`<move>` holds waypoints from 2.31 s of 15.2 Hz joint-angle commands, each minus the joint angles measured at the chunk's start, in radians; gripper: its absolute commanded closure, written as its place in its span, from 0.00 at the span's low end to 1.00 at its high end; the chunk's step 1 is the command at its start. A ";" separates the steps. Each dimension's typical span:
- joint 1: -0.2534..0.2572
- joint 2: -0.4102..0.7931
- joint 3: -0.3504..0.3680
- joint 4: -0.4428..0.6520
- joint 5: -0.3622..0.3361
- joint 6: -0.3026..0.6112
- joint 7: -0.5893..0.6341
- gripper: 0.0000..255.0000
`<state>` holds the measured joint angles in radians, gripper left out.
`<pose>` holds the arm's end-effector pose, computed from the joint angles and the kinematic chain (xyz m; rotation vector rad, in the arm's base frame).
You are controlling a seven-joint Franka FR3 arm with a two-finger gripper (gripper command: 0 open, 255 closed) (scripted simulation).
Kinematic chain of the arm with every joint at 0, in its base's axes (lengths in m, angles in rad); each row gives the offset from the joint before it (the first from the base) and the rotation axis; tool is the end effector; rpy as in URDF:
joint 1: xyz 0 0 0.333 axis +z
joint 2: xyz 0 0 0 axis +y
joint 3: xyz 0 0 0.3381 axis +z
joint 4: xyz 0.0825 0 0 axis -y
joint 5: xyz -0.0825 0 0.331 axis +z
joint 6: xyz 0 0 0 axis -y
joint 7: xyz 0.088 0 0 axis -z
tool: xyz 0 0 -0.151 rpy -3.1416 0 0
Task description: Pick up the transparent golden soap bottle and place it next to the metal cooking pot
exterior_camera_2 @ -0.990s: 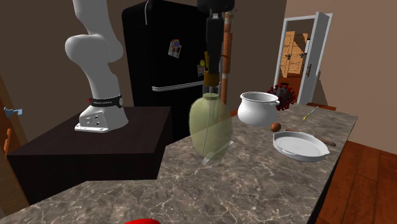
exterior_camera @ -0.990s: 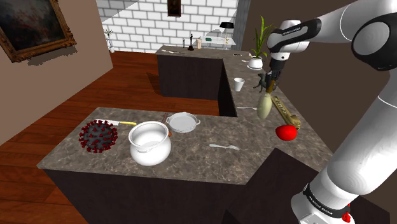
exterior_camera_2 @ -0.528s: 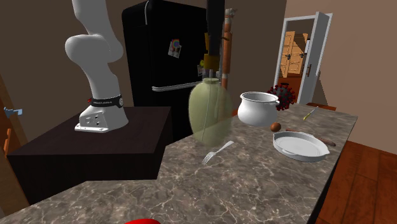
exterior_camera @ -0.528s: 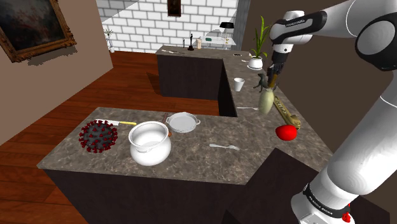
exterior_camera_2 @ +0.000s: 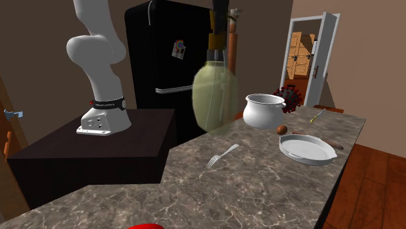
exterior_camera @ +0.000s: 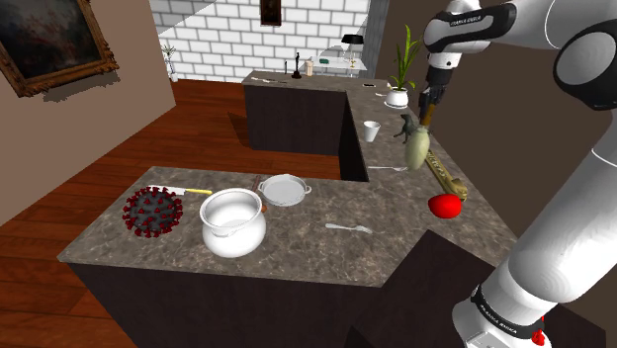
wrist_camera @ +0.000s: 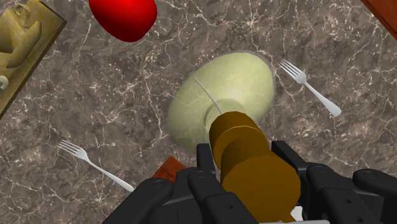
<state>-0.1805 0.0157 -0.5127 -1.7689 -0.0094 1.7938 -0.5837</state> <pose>0.3985 -0.3306 0.5310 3.1169 -0.1675 -0.0016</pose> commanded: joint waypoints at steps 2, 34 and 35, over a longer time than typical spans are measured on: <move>0.000 0.000 0.000 0.043 0.000 -0.043 0.000 1.00; 0.253 0.135 0.237 0.186 0.031 -0.064 0.488 1.00; 0.263 0.152 0.245 0.203 0.034 -0.064 0.505 1.00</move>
<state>0.0710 0.1525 -0.2767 -1.5832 0.0214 1.7313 -0.0995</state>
